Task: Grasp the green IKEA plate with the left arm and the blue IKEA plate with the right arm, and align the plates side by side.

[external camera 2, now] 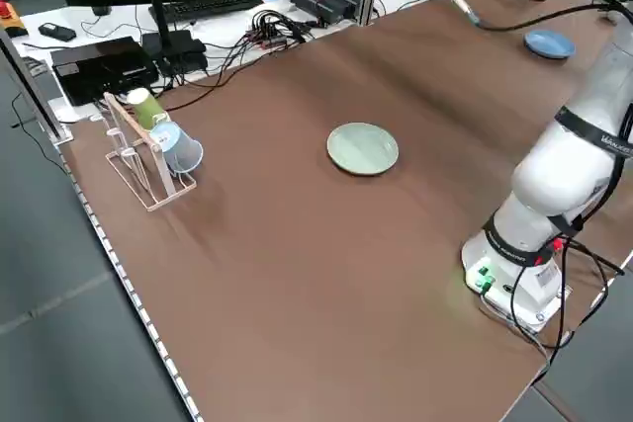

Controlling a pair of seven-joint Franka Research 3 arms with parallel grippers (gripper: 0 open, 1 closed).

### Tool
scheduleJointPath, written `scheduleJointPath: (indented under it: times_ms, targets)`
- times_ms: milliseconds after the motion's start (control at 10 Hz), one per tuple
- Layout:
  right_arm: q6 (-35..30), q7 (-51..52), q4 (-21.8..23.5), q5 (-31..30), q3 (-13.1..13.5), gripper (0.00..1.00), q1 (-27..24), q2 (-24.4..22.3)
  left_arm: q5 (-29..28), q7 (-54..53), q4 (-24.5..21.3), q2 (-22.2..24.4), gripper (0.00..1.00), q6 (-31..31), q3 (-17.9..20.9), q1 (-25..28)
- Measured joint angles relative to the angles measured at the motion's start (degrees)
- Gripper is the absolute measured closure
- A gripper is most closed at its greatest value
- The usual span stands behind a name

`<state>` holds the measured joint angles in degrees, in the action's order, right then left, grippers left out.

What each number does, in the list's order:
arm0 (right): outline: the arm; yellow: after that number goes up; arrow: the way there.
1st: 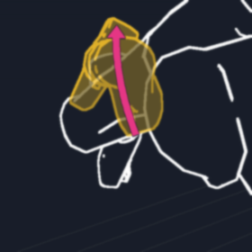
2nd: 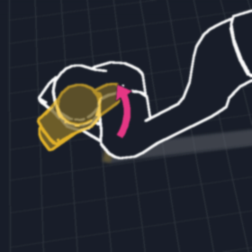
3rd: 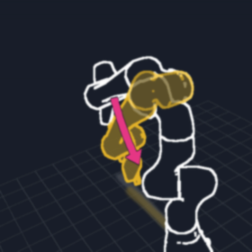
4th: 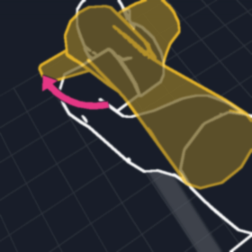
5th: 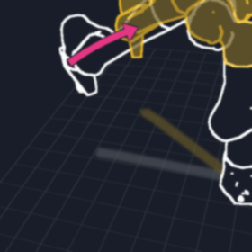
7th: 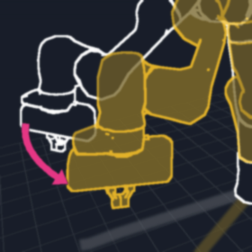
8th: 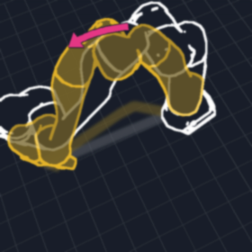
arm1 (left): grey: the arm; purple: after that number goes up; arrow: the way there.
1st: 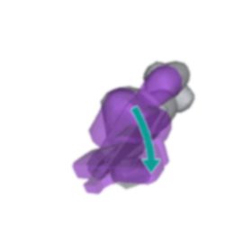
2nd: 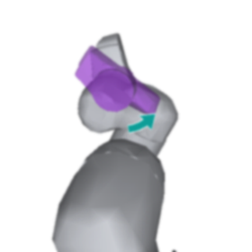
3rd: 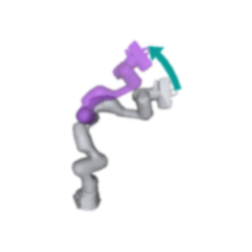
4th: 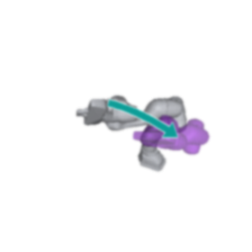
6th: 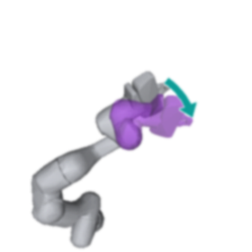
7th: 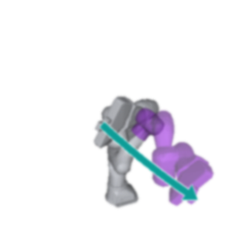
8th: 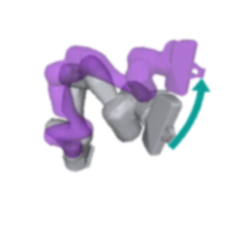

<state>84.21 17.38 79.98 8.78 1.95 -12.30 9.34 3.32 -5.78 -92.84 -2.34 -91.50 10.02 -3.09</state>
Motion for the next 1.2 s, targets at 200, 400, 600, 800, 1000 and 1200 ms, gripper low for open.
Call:
scheduleJointPath:
  times_ms: [200, 400, 600, 800, 1000, 1200]
  targets:
    - [1.15, 1.40, 5.36, 2.58, 0.06, 0.07, -2.66, 0.31, 0.02, -1.07, -9.17, 2.80, 0.03, -6.47, 0.03, 0.78]
    - [3.05, 1.44, 11.31, 2.84, -0.01, 0.15, -2.79, 0.34, 0.03, -1.10, -19.94, 6.13, 0.03, -15.50, 0.05, 0.99]
    - [5.34, 1.42, 16.62, 4.41, 0.04, 0.22, -4.28, 0.25, 0.03, -1.38, -29.24, 7.16, 0.00, -24.71, 0.06, 1.04]
    - [10.84, 4.32, 23.94, 6.58, 0.07, 0.25, -6.83, 0.28, 0.03, -3.08, -35.83, 6.99, 0.00, -32.42, 0.04, 1.03]
    - [16.63, 8.02, 31.71, 8.34, 0.09, 0.27, -8.29, 0.36, 0.03, -5.35, -39.76, 6.01, 0.00, -37.25, 0.07, 1.26]
    - [19.74, 9.14, 35.43, 10.66, -0.02, 0.31, -8.41, 0.34, 0.03, -6.20, -41.05, 3.77, 0.00, -39.04, 0.07, 1.75]
